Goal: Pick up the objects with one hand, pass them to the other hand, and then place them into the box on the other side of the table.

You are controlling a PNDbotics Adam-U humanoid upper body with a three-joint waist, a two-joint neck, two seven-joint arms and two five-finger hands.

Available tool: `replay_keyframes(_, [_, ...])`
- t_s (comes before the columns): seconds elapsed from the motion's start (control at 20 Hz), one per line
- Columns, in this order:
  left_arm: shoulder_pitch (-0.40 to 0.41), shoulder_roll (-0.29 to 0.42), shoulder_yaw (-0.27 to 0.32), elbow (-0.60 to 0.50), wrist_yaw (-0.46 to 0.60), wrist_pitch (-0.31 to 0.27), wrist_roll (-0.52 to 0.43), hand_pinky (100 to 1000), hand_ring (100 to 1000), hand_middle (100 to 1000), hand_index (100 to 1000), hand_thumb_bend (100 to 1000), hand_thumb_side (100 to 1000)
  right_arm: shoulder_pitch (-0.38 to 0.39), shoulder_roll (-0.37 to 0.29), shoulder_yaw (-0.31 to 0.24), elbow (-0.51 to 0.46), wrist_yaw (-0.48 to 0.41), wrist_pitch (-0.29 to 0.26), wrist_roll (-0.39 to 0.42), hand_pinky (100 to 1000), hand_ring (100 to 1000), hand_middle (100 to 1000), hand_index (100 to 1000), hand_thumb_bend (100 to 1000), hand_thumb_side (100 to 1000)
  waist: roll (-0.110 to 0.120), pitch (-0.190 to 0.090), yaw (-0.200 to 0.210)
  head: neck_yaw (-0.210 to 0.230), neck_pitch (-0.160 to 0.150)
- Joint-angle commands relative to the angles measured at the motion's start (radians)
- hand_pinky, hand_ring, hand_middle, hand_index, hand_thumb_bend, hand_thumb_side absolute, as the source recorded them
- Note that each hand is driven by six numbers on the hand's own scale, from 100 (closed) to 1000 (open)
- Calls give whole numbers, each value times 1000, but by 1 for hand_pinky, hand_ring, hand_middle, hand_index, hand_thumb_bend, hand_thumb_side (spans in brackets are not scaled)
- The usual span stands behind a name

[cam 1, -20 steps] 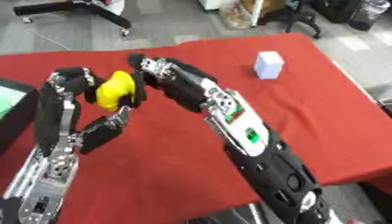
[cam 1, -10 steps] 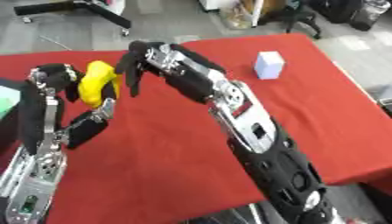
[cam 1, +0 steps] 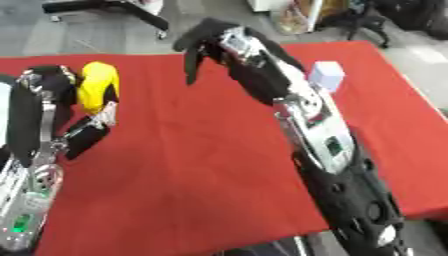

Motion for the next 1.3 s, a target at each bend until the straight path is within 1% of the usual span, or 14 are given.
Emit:
replay_keyframes(0.05, [10, 99, 66, 12, -1, 74, -34, 305, 157, 191, 363, 100, 100, 8, -19, -36, -23, 2, 3, -27, 1000, 477, 467, 686, 100, 954, 11, -19, -3, 189, -3])
replay_keyframes(0.15, [21, 149, 111, 53, 1, 145, -59, 314, 158, 198, 373, 100, 100, 26, -21, -48, -21, 9, 9, -38, 1000, 475, 466, 686, 100, 959, 19, -21, -6, 270, -3])
replay_keyframes(0.25, [21, 197, 154, 125, 2, 235, -109, 320, 161, 206, 383, 100, 100, 40, -21, -56, -18, 18, 12, -44, 1000, 473, 465, 686, 100, 962, 23, -22, -9, 309, -3])
replay_keyframes(0.4, [0, 251, 201, 234, 3, 345, -181, 322, 161, 209, 387, 100, 100, 53, -19, -63, -14, 27, 14, -49, 1000, 473, 464, 687, 100, 963, 25, -24, -16, 307, -3])
replay_keyframes(0.55, [-34, 293, 222, 344, -16, 409, -254, 344, 175, 223, 401, 100, 100, 61, -17, -65, -10, 31, 15, -50, 1000, 472, 464, 688, 100, 968, 25, -25, -21, 284, -3])
replay_keyframes(0.6, [-45, 304, 225, 384, -29, 422, -287, 432, 254, 292, 459, 100, 100, 62, -17, -64, -9, 32, 14, -48, 1000, 471, 463, 689, 100, 970, 25, -26, -22, 275, -3])
replay_keyframes(0.65, [-57, 314, 227, 424, -45, 433, -327, 504, 339, 359, 531, 200, 148, 63, -16, -63, -8, 32, 14, -46, 1000, 470, 462, 690, 100, 972, 25, -26, -24, 268, -3])
replay_keyframes(0.7, [-69, 322, 228, 460, -62, 439, -374, 647, 490, 491, 687, 448, 470, 64, -16, -62, -8, 33, 12, -43, 1000, 470, 462, 691, 100, 973, 25, -26, -25, 263, -3])
replay_keyframes(0.75, [-80, 328, 229, 486, -80, 439, -424, 710, 551, 569, 765, 625, 635, 64, -16, -61, -7, 34, 11, -41, 1000, 470, 462, 692, 100, 973, 25, -26, -27, 260, -3])
replay_keyframes(0.8, [-89, 335, 231, 506, -102, 437, -474, 758, 616, 641, 822, 793, 733, 65, -16, -61, -7, 35, 10, -38, 1000, 470, 462, 692, 100, 974, 25, -26, -28, 259, -3])
replay_keyframes(0.85, [-97, 340, 234, 516, -127, 435, -515, 790, 672, 698, 863, 900, 774, 65, -16, -60, -6, 35, 9, -35, 1000, 470, 462, 693, 100, 975, 26, -26, -30, 258, -3])
replay_keyframes(0.9, [-103, 346, 238, 520, -154, 435, -551, 839, 752, 773, 916, 1000, 886, 66, -16, -60, -5, 36, 9, -33, 1000, 470, 461, 694, 100, 976, 26, -26, -31, 257, -3])
replay_keyframes(1.15, [-116, 370, 268, 456, -277, 434, -661, 905, 830, 856, 971, 1000, 966, 66, -16, -61, -4, 38, 7, -28, 1000, 470, 462, 697, 100, 976, 30, -26, -34, 246, -3])
replay_keyframes(1.3, [-115, 376, 293, 365, -310, 427, -689, 876, 802, 831, 951, 1000, 865, 64, -18, -66, -2, 42, 7, -30, 1000, 470, 462, 700, 100, 976, 32, -26, -32, 228, -3])
